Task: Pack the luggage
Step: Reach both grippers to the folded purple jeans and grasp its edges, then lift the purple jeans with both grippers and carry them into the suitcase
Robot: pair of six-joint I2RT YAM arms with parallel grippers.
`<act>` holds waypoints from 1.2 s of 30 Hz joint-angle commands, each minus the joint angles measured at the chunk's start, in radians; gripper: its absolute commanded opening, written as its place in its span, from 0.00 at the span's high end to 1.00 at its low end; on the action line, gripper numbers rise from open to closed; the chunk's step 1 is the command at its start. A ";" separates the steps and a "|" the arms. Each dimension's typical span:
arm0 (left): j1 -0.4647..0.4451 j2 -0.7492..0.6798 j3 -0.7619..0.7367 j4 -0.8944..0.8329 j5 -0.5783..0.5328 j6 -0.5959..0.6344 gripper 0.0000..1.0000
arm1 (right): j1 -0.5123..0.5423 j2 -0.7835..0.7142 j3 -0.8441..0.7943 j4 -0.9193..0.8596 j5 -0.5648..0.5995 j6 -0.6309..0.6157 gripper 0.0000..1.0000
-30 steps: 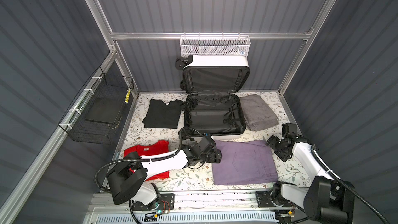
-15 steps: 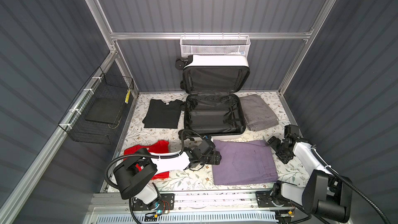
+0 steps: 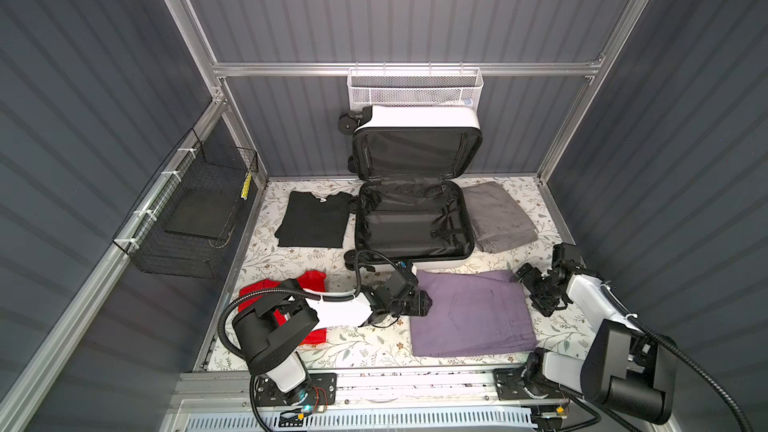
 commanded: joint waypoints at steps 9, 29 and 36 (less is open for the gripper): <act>-0.001 -0.017 -0.022 0.024 0.006 -0.030 0.49 | -0.004 0.017 -0.068 0.074 -0.162 -0.034 0.19; -0.018 -0.083 0.111 -0.103 0.059 0.004 1.00 | -0.003 -0.076 -0.134 0.125 -0.297 -0.047 1.00; -0.041 -0.119 0.346 -0.294 0.116 0.084 1.00 | -0.004 -0.338 -0.073 0.004 -0.263 0.024 1.00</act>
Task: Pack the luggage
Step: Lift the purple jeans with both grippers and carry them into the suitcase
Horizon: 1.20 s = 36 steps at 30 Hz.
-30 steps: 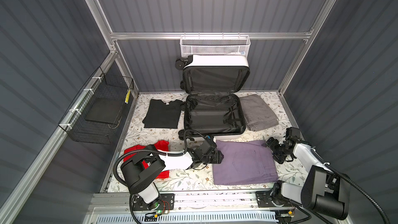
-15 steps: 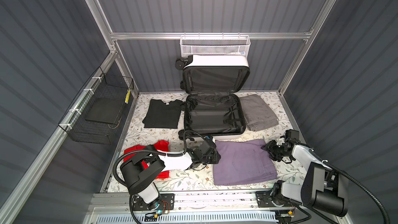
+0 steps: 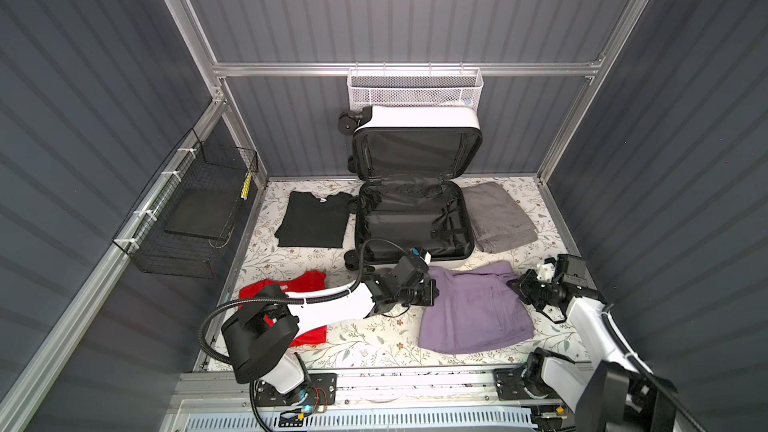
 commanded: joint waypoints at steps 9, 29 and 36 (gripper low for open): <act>-0.014 -0.023 0.368 -0.233 0.023 0.180 1.00 | 0.002 -0.163 0.239 -0.178 -0.016 0.080 1.00; 0.545 0.145 0.719 -0.443 0.106 0.434 1.00 | 0.279 0.438 0.745 0.171 -0.029 0.339 1.00; 0.642 0.212 0.676 -0.439 0.070 0.488 1.00 | 0.395 0.753 1.006 0.165 0.013 0.355 1.00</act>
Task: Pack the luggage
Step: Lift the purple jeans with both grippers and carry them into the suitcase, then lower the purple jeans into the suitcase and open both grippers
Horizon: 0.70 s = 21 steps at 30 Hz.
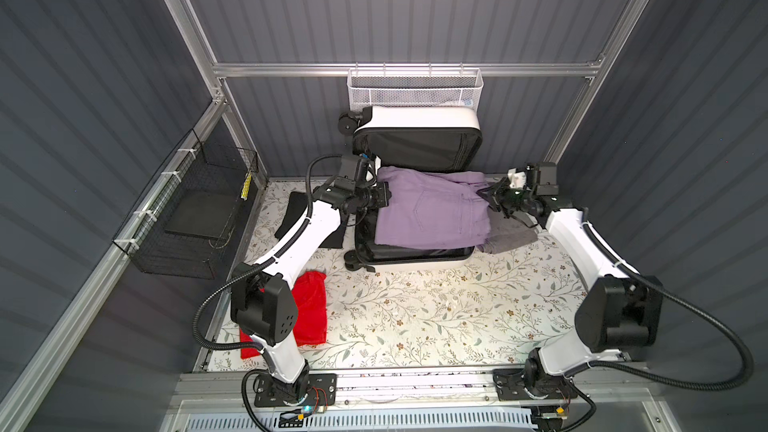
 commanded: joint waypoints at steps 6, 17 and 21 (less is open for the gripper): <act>0.078 0.077 -0.023 0.006 -0.042 0.075 1.00 | 0.079 0.231 0.189 0.005 0.073 0.012 1.00; 0.111 0.190 0.018 -0.036 -0.106 0.134 1.00 | 0.130 0.354 0.196 0.063 0.122 0.008 1.00; 0.112 0.233 0.040 -0.041 -0.120 0.144 1.00 | 0.146 0.384 0.205 0.108 0.146 -0.013 1.00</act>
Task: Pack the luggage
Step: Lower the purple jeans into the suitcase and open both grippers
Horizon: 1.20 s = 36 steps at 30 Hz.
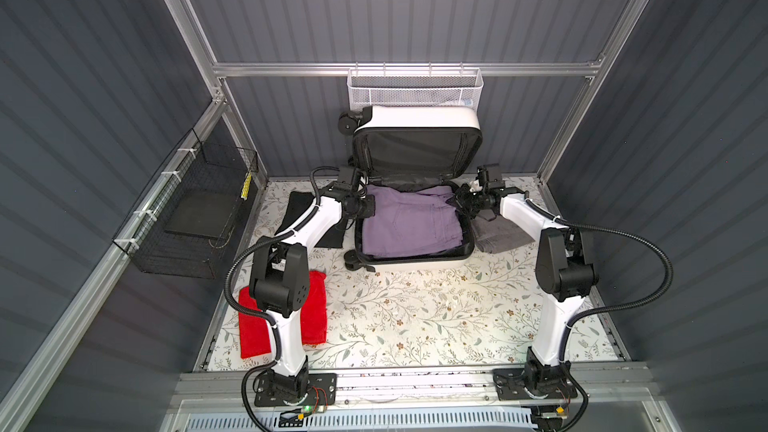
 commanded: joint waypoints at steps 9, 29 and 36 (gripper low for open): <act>0.017 0.087 0.093 -0.017 -0.057 0.051 1.00 | 0.012 0.019 0.112 0.042 0.065 -0.161 0.49; 0.012 -0.101 0.130 -0.064 0.007 0.033 0.00 | 0.130 -0.245 -0.092 -0.038 0.152 -0.276 0.41; -0.036 -0.077 0.078 -0.002 0.085 0.003 0.00 | 0.177 -0.158 -0.076 -0.015 0.142 -0.241 0.42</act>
